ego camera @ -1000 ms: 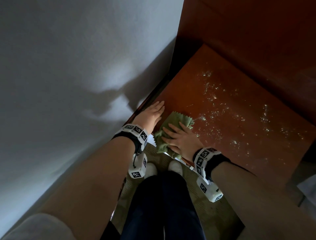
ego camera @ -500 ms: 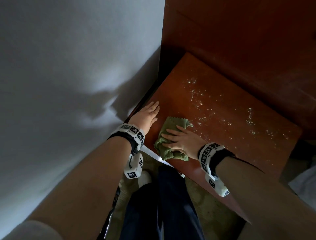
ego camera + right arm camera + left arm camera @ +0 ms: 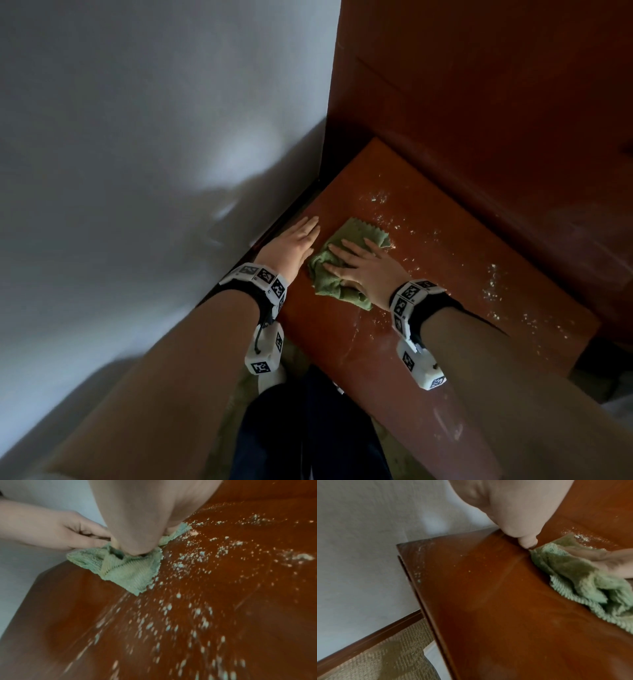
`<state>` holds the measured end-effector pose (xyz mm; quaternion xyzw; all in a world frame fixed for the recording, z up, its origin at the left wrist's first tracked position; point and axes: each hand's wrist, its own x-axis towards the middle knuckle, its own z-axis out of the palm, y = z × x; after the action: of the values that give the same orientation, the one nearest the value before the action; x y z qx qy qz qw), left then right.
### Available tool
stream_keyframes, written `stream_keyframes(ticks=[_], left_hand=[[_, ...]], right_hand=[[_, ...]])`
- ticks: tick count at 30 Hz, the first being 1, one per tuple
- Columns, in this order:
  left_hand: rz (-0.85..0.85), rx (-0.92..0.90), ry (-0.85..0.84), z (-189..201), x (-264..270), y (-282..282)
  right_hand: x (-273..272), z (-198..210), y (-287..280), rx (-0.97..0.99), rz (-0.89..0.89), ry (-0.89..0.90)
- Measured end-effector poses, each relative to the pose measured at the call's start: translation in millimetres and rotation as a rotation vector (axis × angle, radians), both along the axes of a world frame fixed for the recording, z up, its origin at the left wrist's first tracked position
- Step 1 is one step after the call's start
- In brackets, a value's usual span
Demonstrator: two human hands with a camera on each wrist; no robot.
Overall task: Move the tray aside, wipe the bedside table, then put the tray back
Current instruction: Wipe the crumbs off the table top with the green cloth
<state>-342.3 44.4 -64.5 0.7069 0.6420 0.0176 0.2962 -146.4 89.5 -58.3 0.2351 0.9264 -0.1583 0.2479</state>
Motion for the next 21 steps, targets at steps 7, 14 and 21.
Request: stream_keyframes(ticks=[7,14,21], left_hand=[[0.024,-0.014,0.001,3,1,15],[0.079,0.009,-0.03,5,2,24],[0.07,-0.026,-0.011,7,3,35]], right_hand=[[-5,6,52,0.045,-0.047,-0.071],[-20,3,87,0.033,-0.115,-0.076],[-34,4,116,0.022,-0.186,-0.084]])
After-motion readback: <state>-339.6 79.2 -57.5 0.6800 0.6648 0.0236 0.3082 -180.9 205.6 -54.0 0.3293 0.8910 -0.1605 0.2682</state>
